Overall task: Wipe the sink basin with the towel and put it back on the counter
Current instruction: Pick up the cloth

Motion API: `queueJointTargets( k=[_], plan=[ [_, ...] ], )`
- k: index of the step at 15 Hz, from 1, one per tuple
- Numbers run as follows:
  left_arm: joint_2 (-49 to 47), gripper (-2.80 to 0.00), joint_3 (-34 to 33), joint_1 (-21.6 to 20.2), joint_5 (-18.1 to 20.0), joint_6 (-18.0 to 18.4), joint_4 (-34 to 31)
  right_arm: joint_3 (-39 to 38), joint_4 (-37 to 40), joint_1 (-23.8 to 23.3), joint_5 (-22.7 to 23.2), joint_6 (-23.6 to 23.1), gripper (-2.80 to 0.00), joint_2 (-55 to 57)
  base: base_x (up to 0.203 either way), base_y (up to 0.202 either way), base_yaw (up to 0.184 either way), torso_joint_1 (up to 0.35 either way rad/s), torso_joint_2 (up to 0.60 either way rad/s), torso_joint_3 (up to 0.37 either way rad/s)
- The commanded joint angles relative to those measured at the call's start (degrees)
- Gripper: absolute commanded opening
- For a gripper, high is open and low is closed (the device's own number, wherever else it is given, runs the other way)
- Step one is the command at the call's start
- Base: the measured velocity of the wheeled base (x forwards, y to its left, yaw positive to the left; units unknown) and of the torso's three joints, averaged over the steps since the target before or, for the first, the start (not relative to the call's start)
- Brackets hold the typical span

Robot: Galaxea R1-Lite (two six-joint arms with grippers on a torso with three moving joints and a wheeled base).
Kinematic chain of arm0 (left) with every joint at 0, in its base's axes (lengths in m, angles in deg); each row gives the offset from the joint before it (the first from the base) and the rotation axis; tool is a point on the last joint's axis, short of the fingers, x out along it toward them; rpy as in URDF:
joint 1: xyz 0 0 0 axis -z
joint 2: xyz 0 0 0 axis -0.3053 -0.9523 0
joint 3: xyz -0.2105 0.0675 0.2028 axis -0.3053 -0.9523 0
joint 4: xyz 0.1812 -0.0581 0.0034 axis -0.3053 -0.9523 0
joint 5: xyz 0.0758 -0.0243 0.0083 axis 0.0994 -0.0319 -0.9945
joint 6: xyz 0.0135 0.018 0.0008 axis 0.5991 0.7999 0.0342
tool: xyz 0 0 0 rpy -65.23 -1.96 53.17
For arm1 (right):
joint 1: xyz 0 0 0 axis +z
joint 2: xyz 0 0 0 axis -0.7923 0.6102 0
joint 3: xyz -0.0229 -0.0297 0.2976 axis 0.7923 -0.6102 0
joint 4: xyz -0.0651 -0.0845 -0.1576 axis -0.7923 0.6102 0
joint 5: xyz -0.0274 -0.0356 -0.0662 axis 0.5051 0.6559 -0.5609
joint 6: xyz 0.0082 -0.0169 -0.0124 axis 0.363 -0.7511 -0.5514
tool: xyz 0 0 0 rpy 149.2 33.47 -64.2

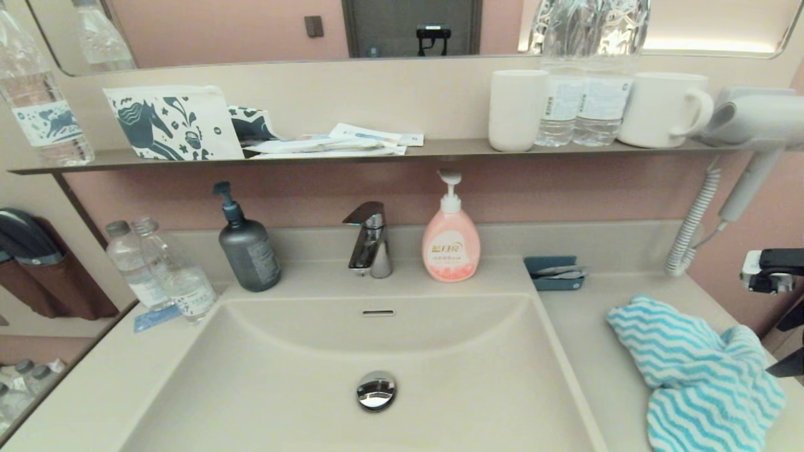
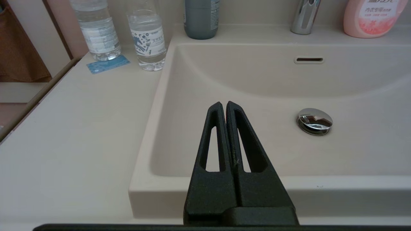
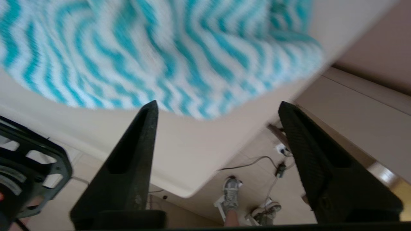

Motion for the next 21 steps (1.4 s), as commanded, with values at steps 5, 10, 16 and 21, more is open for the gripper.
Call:
queueJointTargets(
  k=[5,10,16,21],
  plan=[
    [-0.07,-2.8,0.02,0.0,-0.05,0.02,0.0,-0.87,-0.1,4.42,1.09,1.72,0.0,5.25,0.0,0.0,0.0,0.0,0.0,0.0],
    [-0.07,-2.8,0.02,0.0,-0.05,-0.03,0.0,-1.63,-5.69,4.18,-0.91,2.58,0.0,9.88,0.0,0.0,0.0,0.0,0.0,0.0],
    [-0.07,-2.8,0.02,0.0,-0.05,-0.06,0.0,-2.54,-15.52,4.63,-0.57,2.86,0.0,15.63,0.0,0.0,0.0,0.0,0.0,0.0],
    [-0.07,-2.8,0.02,0.0,-0.05,0.02,0.0,-5.62,-17.05,9.66,-0.02,4.42,0.0,17.2,0.0,0.0,0.0,0.0,0.0,0.0]
  ],
)
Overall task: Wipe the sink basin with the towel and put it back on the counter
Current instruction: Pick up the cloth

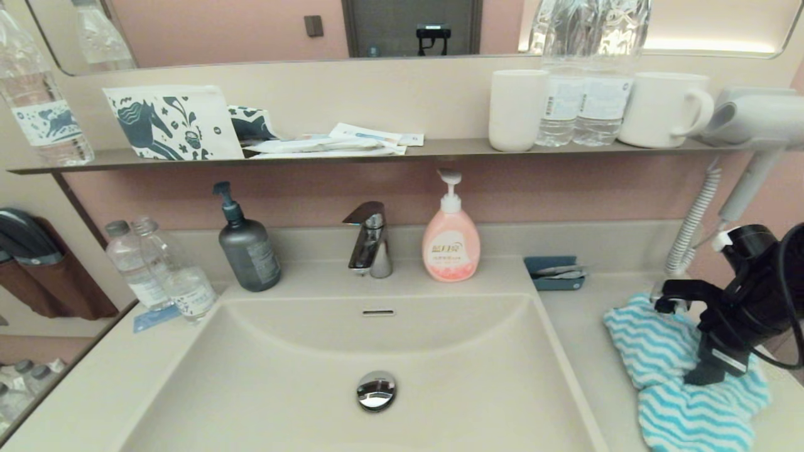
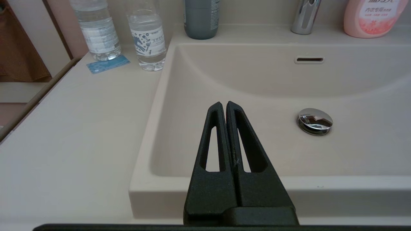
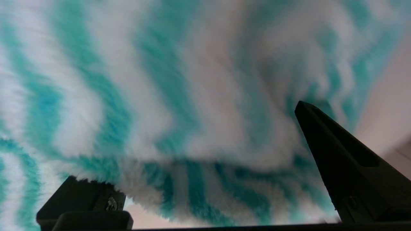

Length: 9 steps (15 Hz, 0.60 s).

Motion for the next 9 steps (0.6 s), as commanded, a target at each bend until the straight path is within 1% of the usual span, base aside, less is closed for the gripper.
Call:
queueJointTargets(
  k=[1,3,4,9],
  plan=[
    [-0.07,-2.8,0.0,0.0,-0.02,0.0,0.01,-1.68,0.24,2.0,0.09,-0.2,0.0,-0.07,0.0,0.0,0.0,0.0,0.0,0.0],
    [-0.07,-2.8,0.0,0.0,-0.02,0.0,0.01,-2.41,0.32,2.11,0.17,-0.2,0.0,-0.8,0.0,0.0,0.0,0.0,0.0,0.0],
    [-0.07,-2.8,0.0,-0.04,-0.02,0.0,0.01,-2.85,0.41,1.92,0.13,-0.2,-2.8,-1.31,0.0,0.0,0.0,0.0,0.0,0.0],
    [-0.07,-2.8,0.0,0.0,-0.02,0.0,0.01,-5.72,0.59,1.15,-0.17,-0.2,-2.8,-3.41,0.0,0.0,0.0,0.0,0.0,0.0]
  ],
)
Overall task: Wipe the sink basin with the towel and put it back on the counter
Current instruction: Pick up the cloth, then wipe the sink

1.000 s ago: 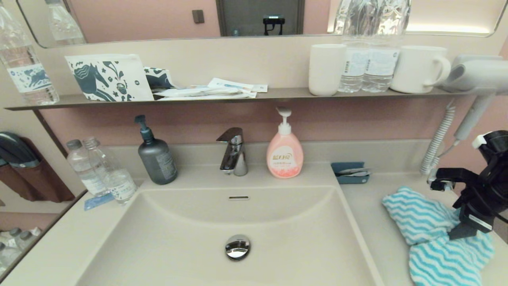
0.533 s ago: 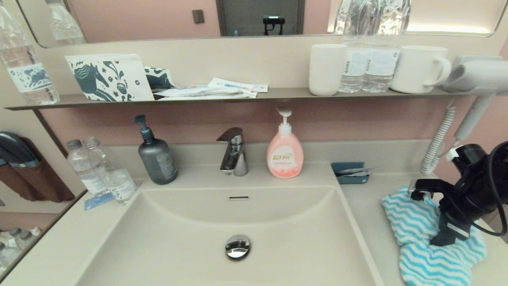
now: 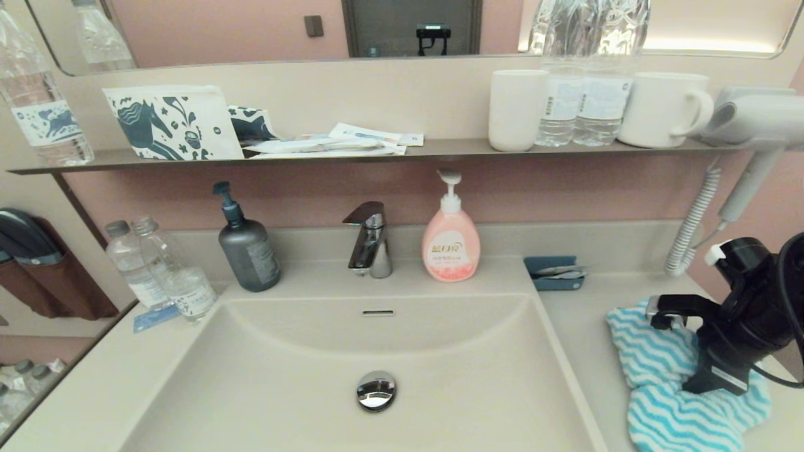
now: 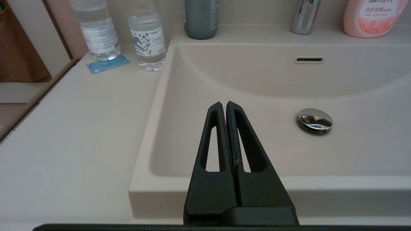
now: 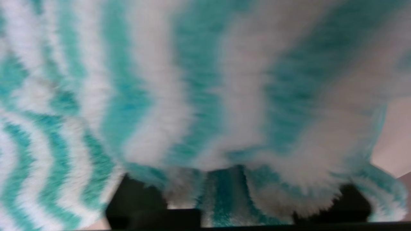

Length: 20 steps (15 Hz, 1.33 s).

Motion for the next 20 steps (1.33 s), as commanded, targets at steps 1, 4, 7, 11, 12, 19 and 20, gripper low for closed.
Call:
queueJointTargets(
  k=[1,4,7,11,12,19,20],
  plan=[
    [-0.07,-2.8,0.0,0.0,-0.05,0.0,0.01,-1.29,0.17,-0.08,0.0,-0.34,-2.8,-1.82,0.0,0.0,0.0,0.0,0.0,0.0],
    [-0.07,-2.8,0.0,0.0,-0.05,0.0,0.01,-1.92,1.27,-0.45,0.11,-0.38,-2.8,-7.32,0.0,0.0,0.0,0.0,0.0,0.0],
    [-0.07,-2.8,0.0,0.0,-0.05,0.0,0.01,-1.18,3.98,0.24,0.66,-0.42,-2.8,-14.9,0.0,0.0,0.0,0.0,0.0,0.0],
    [-0.07,-2.8,0.0,0.0,-0.05,0.0,0.01,9.13,16.65,4.36,2.78,0.2,-2.8,-22.34,0.0,0.0,0.0,0.0,0.0,0.0],
    [-0.07,-2.8,0.0,0.0,-0.05,0.0,0.01,12.3,19.49,5.88,3.8,1.04,-2.8,-23.24,0.0,0.0,0.0,0.0,0.0,0.0],
    [-0.07,-2.8,0.0,0.0,-0.05,0.0,0.01,25.18,22.59,24.53,6.96,21.3,-2.8,-21.82,0.0,0.0,0.0,0.0,0.0,0.0],
    [-0.07,-2.8,0.0,0.0,-0.05,0.0,0.01,26.5,22.42,28.12,6.84,24.86,-2.8,-20.94,0.0,0.0,0.0,0.0,0.0,0.0]
  ],
)
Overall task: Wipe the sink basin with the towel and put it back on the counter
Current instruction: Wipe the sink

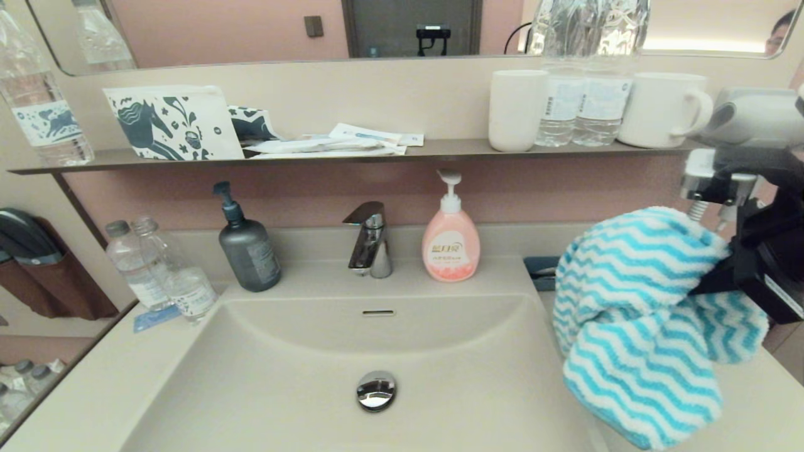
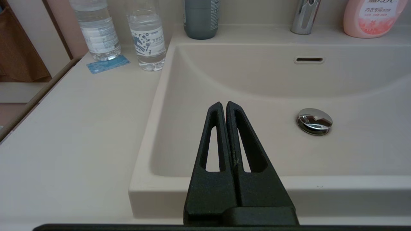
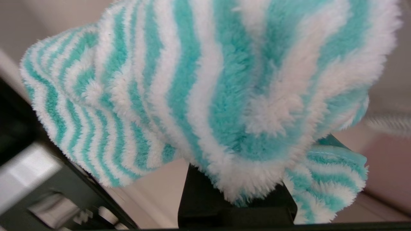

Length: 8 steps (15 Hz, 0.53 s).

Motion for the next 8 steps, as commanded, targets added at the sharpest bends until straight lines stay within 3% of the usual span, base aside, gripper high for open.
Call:
queueJointTargets(
  k=[1,4,8],
  plan=[
    [-0.07,-2.8,0.0,0.0,-0.05,0.0,0.01,3.97,-0.4,8.72,-0.09,7.85,-2.8,2.7,0.0,0.0,0.0,0.0,0.0,0.0],
    [-0.07,-2.8,0.0,0.0,-0.05,0.0,0.01,10.71,-2.99,18.01,-0.34,19.87,-2.8,8.23,0.0,0.0,0.0,0.0,0.0,0.0],
    [-0.07,-2.8,0.0,-0.01,-0.05,0.0,0.01,14.9,-5.08,25.41,-4.56,31.35,-2.8,18.56,0.0,0.0,0.0,0.0,0.0,0.0]
  ],
)
